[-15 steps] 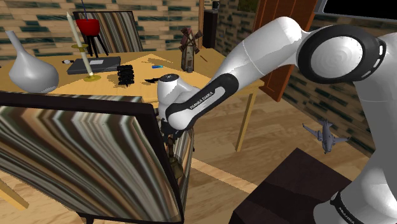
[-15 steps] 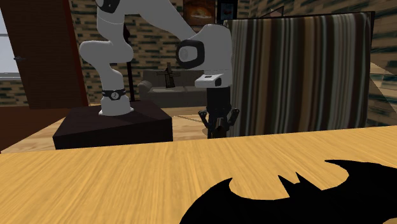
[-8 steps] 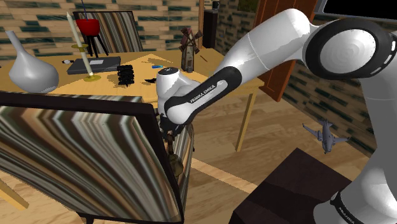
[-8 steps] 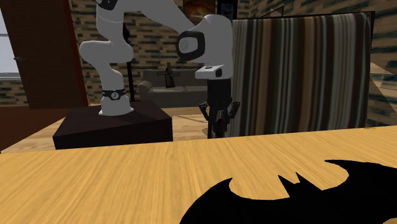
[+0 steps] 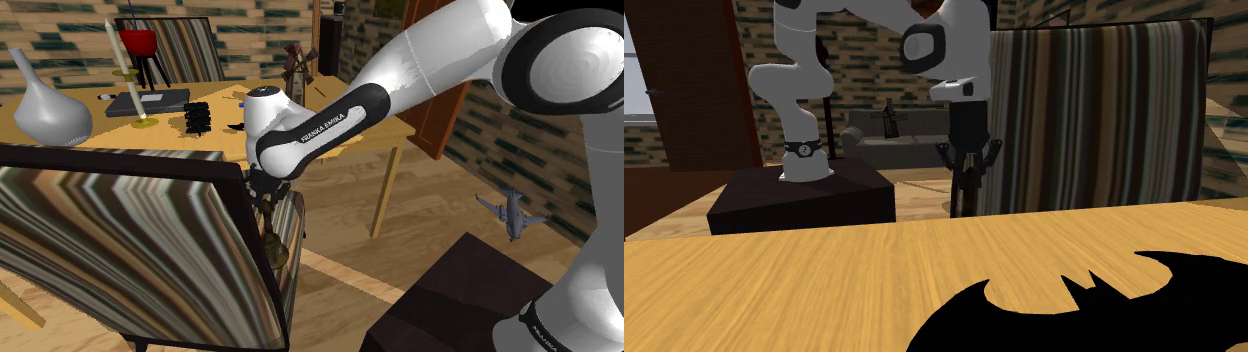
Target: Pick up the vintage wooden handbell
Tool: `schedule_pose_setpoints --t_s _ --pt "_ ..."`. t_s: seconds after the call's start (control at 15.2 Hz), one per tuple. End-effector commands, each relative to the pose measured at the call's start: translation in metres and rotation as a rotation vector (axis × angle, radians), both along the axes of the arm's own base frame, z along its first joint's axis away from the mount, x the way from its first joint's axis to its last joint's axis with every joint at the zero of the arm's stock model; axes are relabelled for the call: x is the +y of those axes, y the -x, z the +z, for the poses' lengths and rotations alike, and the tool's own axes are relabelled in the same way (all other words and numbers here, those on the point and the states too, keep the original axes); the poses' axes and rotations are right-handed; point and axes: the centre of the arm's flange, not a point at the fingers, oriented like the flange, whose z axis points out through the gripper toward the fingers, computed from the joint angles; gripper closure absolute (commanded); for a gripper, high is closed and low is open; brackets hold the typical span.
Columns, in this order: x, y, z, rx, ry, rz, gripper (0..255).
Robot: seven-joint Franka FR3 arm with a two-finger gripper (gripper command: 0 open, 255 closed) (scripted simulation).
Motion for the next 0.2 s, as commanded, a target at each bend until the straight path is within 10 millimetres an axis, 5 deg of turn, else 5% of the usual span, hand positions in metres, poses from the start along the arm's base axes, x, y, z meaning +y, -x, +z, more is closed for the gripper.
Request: schedule_pose_setpoints --t_s 0.0,0.13 --pt "0.0004 -0.0009 0.0107 0.000 0.000 0.000 255" --pt "0.0004 -0.0009 0.0115 0.000 0.000 0.000 255"
